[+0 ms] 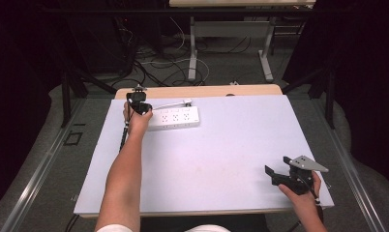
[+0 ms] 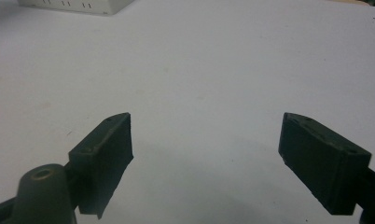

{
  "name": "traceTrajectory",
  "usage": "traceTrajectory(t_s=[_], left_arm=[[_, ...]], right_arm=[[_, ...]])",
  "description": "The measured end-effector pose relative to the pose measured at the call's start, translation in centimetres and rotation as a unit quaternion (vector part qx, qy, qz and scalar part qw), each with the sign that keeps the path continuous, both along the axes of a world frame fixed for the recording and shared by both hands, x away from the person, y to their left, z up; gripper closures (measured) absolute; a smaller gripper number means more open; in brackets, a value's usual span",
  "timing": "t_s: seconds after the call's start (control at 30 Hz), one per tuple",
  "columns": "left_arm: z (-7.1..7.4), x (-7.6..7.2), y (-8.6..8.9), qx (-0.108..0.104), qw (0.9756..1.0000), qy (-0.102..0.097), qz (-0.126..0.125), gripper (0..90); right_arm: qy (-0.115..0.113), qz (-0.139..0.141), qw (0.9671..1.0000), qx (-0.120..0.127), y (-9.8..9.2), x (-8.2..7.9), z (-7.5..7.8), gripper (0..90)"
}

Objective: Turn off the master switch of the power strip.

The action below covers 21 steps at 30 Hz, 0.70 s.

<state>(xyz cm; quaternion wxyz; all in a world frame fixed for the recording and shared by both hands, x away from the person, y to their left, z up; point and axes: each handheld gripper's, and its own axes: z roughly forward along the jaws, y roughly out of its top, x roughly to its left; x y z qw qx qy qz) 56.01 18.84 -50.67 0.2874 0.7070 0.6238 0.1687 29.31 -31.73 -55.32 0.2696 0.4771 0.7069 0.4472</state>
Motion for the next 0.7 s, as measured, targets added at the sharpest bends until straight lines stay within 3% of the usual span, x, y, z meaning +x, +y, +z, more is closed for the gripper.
traceTrajectory(t_s=[0.37,0.7], left_arm=[[-1.2,0.4,-0.4,0.016,0.9997,0.018,0.006,90.0],[-1.4,0.5,-0.3,0.018,0.9997,0.017,0.007,90.0]], right_arm=[[0.005,0.0,1.0,0.008,-0.1,-0.1,0.0,16.7],[0.005,-0.001,1.0,0.008,-0.1,-0.1,0.1,16.7]])
